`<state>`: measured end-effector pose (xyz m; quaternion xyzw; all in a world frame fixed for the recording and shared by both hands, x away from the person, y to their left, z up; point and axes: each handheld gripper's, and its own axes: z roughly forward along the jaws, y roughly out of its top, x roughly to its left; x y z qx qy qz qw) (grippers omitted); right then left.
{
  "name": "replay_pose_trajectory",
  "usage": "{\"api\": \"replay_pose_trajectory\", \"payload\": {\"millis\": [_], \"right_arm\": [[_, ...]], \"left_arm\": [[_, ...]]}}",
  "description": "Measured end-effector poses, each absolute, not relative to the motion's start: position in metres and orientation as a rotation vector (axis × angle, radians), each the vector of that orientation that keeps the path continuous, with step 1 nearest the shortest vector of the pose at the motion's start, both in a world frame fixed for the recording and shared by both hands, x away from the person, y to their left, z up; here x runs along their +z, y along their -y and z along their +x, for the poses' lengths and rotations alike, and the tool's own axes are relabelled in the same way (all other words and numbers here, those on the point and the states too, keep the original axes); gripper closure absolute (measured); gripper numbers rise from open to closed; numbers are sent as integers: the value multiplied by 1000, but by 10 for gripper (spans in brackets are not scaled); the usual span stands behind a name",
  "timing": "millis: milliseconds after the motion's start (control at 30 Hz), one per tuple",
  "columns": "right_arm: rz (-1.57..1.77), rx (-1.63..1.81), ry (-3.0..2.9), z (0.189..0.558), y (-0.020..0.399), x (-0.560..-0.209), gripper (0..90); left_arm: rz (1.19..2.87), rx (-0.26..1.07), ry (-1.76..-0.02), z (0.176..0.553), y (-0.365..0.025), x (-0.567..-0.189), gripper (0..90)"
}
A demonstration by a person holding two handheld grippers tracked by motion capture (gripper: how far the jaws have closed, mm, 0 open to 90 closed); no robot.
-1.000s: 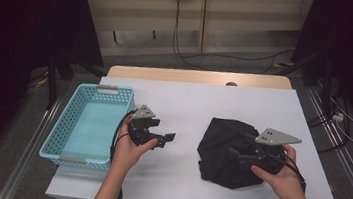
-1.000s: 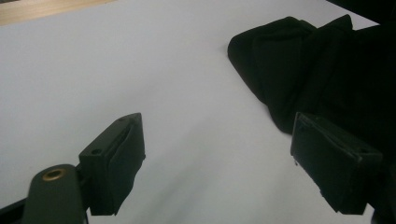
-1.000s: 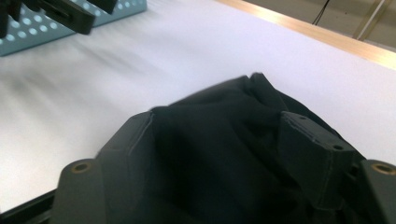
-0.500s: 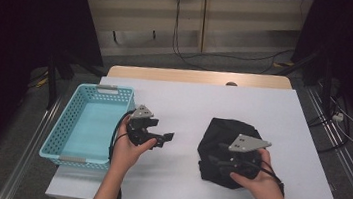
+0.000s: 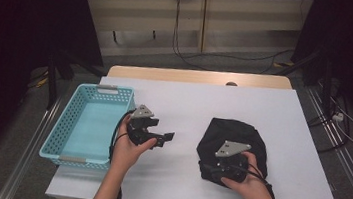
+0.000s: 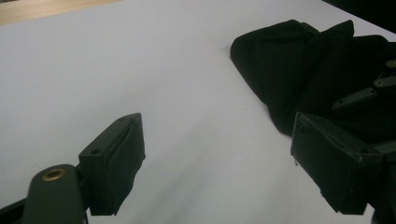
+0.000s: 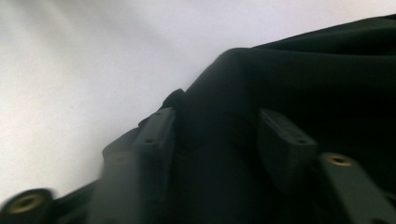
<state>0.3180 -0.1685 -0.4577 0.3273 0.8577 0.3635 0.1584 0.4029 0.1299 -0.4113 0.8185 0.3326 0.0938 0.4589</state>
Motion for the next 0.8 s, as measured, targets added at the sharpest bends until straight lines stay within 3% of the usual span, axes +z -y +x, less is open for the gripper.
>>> {"api": "replay_pose_trajectory", "payload": {"millis": [133, 233, 533, 800], "right_arm": [[939, 1060, -2463, 318, 173, -457, 746], [925, 1046, -2454, 317, 174, -455, 804], [958, 1133, -2391, 310, 190, -438, 825], [1078, 1269, -2241, 300, 233, -417, 826]], "left_arm": [[2016, 227, -819, 403, -129, -411, 180], [2012, 225, -817, 404, -129, -412, 180], [2022, 219, -805, 407, -124, -412, 180], [2031, 197, -785, 412, -110, -413, 184]]}}
